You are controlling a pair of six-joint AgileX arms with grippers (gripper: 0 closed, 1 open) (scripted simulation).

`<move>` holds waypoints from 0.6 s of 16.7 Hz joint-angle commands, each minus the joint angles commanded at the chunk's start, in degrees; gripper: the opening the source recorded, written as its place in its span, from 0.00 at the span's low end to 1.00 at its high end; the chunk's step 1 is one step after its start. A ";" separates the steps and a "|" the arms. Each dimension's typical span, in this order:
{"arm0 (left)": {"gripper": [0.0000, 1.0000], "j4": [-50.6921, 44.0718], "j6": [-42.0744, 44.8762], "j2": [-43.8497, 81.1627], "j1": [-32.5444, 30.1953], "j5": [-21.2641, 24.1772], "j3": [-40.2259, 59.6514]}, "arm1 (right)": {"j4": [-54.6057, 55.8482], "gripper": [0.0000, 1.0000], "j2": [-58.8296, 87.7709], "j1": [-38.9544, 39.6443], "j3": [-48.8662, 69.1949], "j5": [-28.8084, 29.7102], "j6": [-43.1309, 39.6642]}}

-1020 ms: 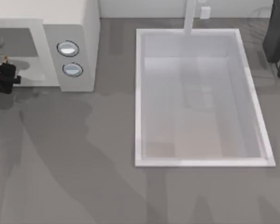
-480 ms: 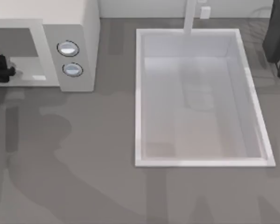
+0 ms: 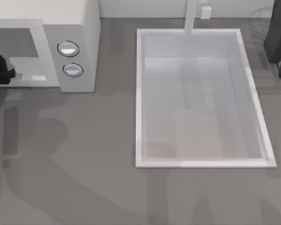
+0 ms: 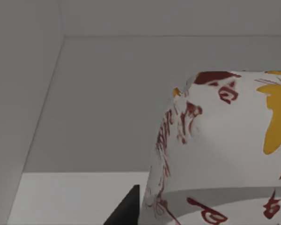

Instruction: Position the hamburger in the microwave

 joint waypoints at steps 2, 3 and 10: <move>0.00 -0.23 -0.09 0.53 -0.07 -0.04 0.76 | 0.00 1.00 0.00 0.00 0.00 0.00 0.00; 0.00 -0.66 -0.19 1.39 -0.19 -0.13 2.03 | 0.00 1.00 0.00 0.00 0.00 0.00 0.00; 0.00 -7.81 -0.88 13.09 -1.85 -1.08 21.73 | 0.00 1.00 0.00 0.00 0.00 0.00 0.00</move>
